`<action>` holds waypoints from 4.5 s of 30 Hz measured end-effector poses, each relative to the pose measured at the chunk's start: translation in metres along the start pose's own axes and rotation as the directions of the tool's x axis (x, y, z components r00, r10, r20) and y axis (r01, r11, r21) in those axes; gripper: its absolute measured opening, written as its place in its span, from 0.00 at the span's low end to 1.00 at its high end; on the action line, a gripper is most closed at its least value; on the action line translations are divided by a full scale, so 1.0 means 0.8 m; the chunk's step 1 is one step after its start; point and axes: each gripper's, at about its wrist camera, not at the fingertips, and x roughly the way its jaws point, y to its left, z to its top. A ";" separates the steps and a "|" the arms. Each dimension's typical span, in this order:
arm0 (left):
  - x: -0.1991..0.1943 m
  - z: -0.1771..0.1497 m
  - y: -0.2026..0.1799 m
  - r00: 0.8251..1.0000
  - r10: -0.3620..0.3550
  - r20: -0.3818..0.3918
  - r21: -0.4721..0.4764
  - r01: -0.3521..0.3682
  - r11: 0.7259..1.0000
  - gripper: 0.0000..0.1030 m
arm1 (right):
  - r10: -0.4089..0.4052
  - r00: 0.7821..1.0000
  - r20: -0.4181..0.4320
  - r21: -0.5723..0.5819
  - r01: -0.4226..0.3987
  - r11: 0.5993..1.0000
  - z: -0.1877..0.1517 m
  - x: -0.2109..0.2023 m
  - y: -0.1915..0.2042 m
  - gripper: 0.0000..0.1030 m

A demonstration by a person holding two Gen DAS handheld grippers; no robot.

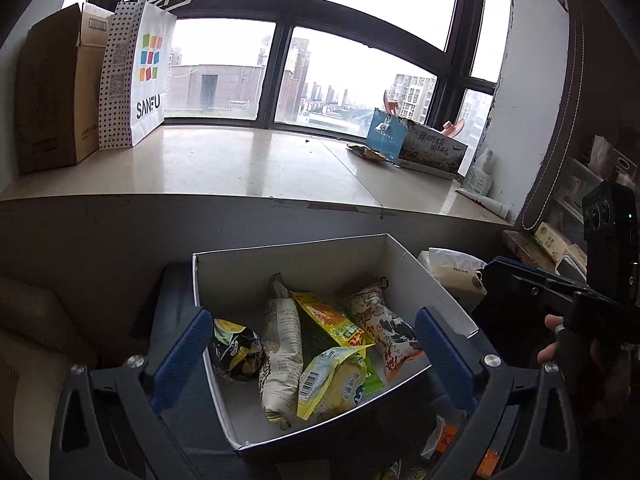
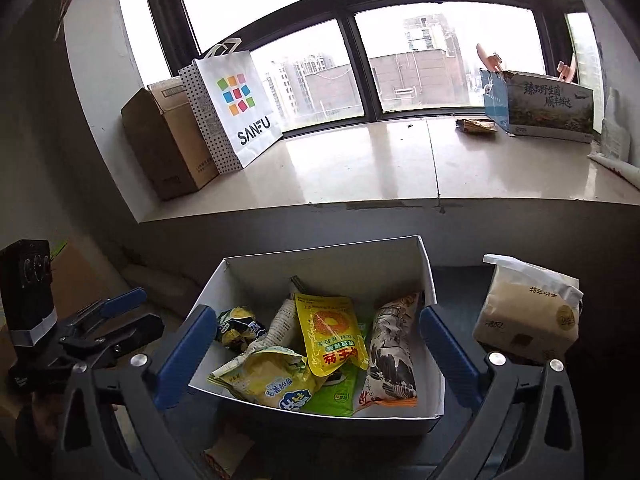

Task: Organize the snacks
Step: 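Withdraw both tools toward the remaining snacks on the seat, then grasp brown paper snack with left tool while right tool grasps orange cake pack, then carry brown paper snack with left tool while right tool carries orange cake pack into box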

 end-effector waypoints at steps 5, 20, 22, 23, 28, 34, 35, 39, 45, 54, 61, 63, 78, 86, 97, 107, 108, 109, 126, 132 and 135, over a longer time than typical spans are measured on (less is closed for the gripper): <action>-0.053 -0.024 -0.025 0.999 -0.034 0.040 0.059 0.031 0.998 1.00 | 0.045 0.996 0.073 -0.029 -0.043 0.999 -0.019 -0.063 0.014 1.00; -0.135 -0.153 -0.065 0.992 -0.120 -0.046 0.044 0.122 0.991 1.00 | -0.032 0.999 0.029 -0.114 0.036 0.993 -0.188 -0.176 0.019 1.00; -0.136 -0.161 -0.068 0.990 -0.127 -0.063 0.046 0.130 0.990 1.00 | -0.092 0.996 0.002 -0.111 0.092 0.990 -0.213 -0.179 0.010 1.00; -0.134 -0.164 -0.069 0.989 -0.128 -0.073 0.048 0.132 0.990 1.00 | -0.119 0.993 -0.007 -0.105 0.118 0.987 -0.223 -0.179 0.004 1.00; -0.126 -0.169 -0.073 0.986 -0.139 -0.092 0.035 0.143 0.989 1.00 | -0.189 0.976 -0.103 -0.084 0.181 0.980 -0.254 -0.161 -0.024 1.00; -0.123 -0.173 -0.079 0.983 -0.150 -0.105 0.050 0.156 0.987 1.00 | -0.140 0.967 -0.215 -0.102 0.121 0.987 -0.268 -0.113 -0.030 1.00; -0.123 -0.173 -0.078 0.982 -0.153 -0.106 0.049 0.159 0.986 1.00 | -0.130 0.965 -0.227 -0.108 0.108 0.988 -0.269 -0.105 -0.030 1.00; -0.122 -0.177 -0.074 0.982 -0.148 -0.114 0.040 0.153 0.987 1.00 | -0.141 0.949 -0.282 -0.147 0.102 0.984 -0.272 -0.066 -0.028 1.00; -0.120 -0.181 -0.065 0.983 -0.137 -0.124 0.025 0.141 0.990 1.00 | -0.186 0.914 -0.360 -0.160 0.136 0.978 -0.270 -0.016 -0.035 1.00; -0.113 -0.186 -0.058 0.982 -0.130 -0.137 0.001 0.132 0.991 1.00 | -0.237 0.885 -0.400 -0.234 0.151 0.960 -0.278 0.016 -0.036 1.00; -0.105 -0.194 -0.057 0.980 -0.122 -0.160 -0.002 0.124 0.992 1.00 | -0.247 0.888 -0.389 -0.225 0.169 0.960 -0.266 0.008 -0.035 0.61; -0.101 -0.196 -0.054 0.979 -0.119 -0.168 -0.009 0.120 0.993 1.00 | -0.237 0.894 -0.381 -0.223 0.160 0.962 -0.267 0.003 -0.036 0.58; 0.028 -0.205 0.000 0.931 0.011 -0.364 -0.090 -0.047 0.995 1.00 | -0.170 0.973 -0.154 -0.107 0.155 0.982 -0.247 -0.123 -0.026 0.58; 0.095 -0.208 -0.007 0.887 0.166 -0.431 0.040 -0.165 0.985 0.95 | -0.164 0.977 -0.139 -0.094 0.152 0.984 -0.251 -0.134 -0.019 0.58; 0.050 -0.220 -0.003 0.935 0.107 -0.338 0.036 -0.100 0.994 0.46 | -0.156 0.975 -0.160 -0.098 0.141 0.985 -0.265 -0.126 -0.017 0.58; -0.078 -0.174 -0.041 0.997 -0.032 -0.065 0.047 0.035 0.998 0.46 | -0.120 0.988 -0.095 -0.066 0.114 0.991 -0.244 -0.130 -0.005 0.58; -0.085 -0.162 -0.046 0.999 -0.040 -0.036 0.056 0.042 0.998 0.46 | -0.113 0.990 -0.084 -0.065 0.108 0.992 -0.236 -0.130 -0.003 0.58; -0.092 -0.148 -0.051 0.999 -0.046 -0.007 0.067 0.046 0.997 0.46 | -0.103 0.992 -0.073 -0.065 0.099 0.993 -0.228 -0.129 0.000 0.58; 0.033 0.034 -0.025 0.999 0.026 0.019 0.001 -0.026 1.000 0.46 | -0.093 0.996 -0.015 -0.019 0.092 0.996 0.007 0.022 0.005 0.59; 0.072 0.045 -0.004 0.995 0.096 -0.015 -0.008 -0.096 0.995 0.58 | -0.175 0.983 -0.050 -0.046 0.173 0.984 0.046 0.080 -0.004 0.64; 0.079 0.042 0.008 0.992 0.120 -0.033 -0.034 -0.121 0.992 1.00 | -0.152 0.987 -0.056 0.020 0.153 0.988 0.052 0.094 -0.016 0.93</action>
